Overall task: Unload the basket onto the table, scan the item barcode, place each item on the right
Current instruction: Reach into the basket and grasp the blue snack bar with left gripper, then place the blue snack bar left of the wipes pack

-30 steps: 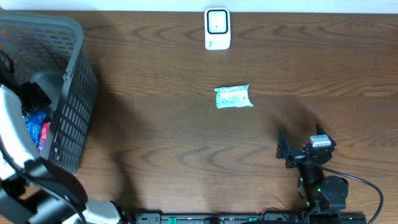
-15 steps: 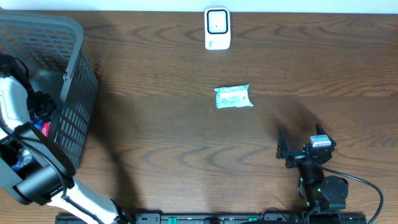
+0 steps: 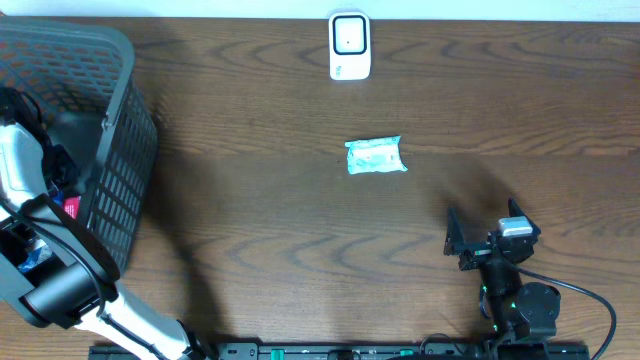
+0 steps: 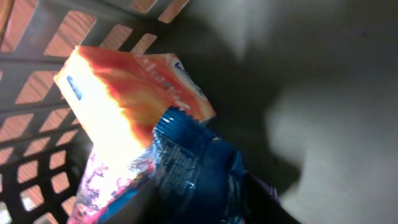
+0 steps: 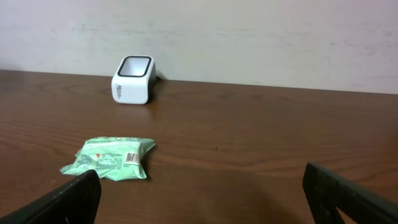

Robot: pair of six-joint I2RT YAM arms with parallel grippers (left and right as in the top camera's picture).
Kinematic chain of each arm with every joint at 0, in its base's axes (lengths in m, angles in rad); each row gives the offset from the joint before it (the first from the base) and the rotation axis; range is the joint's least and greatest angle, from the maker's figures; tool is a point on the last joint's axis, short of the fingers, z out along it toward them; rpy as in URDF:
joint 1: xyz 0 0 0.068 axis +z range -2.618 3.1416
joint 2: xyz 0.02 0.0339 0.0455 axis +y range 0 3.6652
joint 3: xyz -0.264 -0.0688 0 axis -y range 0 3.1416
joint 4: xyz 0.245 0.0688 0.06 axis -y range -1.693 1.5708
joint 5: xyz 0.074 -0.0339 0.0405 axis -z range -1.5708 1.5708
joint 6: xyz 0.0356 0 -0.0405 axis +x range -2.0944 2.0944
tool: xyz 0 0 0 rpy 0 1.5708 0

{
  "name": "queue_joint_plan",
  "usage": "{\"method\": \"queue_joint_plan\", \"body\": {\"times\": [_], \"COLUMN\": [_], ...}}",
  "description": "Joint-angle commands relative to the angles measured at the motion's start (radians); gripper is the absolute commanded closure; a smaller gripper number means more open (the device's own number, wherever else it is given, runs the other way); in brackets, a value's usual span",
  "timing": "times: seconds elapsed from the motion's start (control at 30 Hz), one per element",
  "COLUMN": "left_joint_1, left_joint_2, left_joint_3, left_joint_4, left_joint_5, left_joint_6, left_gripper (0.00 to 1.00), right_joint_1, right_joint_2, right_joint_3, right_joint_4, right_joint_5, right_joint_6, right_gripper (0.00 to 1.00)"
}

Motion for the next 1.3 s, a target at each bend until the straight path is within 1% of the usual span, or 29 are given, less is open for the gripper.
{"method": "queue_joint_plan", "body": {"times": [0.0,0.07,0.13,0.27,0.37,0.57,0.6,0.73,0.8,0.87,0.97,1.13,1.27], "left_joint_1": [0.006,0.006,0.005,0.005,0.005,0.005,0.005,-0.005,-0.032,-0.088,-0.230,-0.538,-0.744], "left_joint_2": [0.008,0.003,-0.014,-0.104,-0.221,-0.493,-0.570,-0.704,-0.756,-0.795,-0.831,-0.827,-0.783], "left_joint_3": [-0.005,-0.004,0.003,0.039,0.059,0.059,0.059,0.059,0.059,0.059,0.059,0.058,0.058], "left_joint_4": [-0.011,-0.012,-0.021,-0.037,-0.017,0.147,0.195,0.306,0.364,0.420,0.496,0.559,0.559], "left_joint_5": [0.017,0.017,0.017,0.017,0.037,0.261,0.321,0.489,0.570,0.640,0.709,0.689,0.580], "left_joint_6": [-0.002,-0.004,-0.042,-0.238,-0.383,-0.396,-0.396,-0.401,-0.438,-0.471,-0.471,-0.466,-0.459], "left_gripper": [0.92,0.93,0.93,0.93,0.93,0.93,0.93,0.93,0.93,0.93,0.93,0.93,0.93], "right_joint_1": [-0.009,-0.009,-0.009,-0.009,-0.009,-0.009,-0.009,-0.009,-0.009,-0.009,-0.009,-0.009,-0.009], "right_joint_2": [-0.005,-0.005,-0.005,-0.005,-0.005,-0.005,-0.005,-0.005,-0.005,-0.005,-0.005,-0.005,-0.005], "right_joint_3": [-0.004,-0.004,-0.004,-0.004,-0.004,-0.004,-0.004,-0.004,-0.004,-0.004,-0.004,-0.004,-0.004], "right_joint_4": [-0.001,-0.001,-0.001,-0.001,-0.001,-0.001,-0.001,-0.001,-0.001,-0.001,-0.001,-0.001,-0.001], "right_joint_5": [0.005,0.005,0.005,0.005,0.005,0.005,0.005,0.005,0.005,0.005,0.005,0.005,0.005], "right_joint_6": [0.000,0.000,0.000,0.000,0.000,0.000,0.000,0.000,0.000,0.000,0.000,0.000,0.000], "right_gripper": [0.01,0.01,0.01,0.01,0.01,0.01,0.01,0.01,0.01,0.01,0.01,0.01,0.01]}}
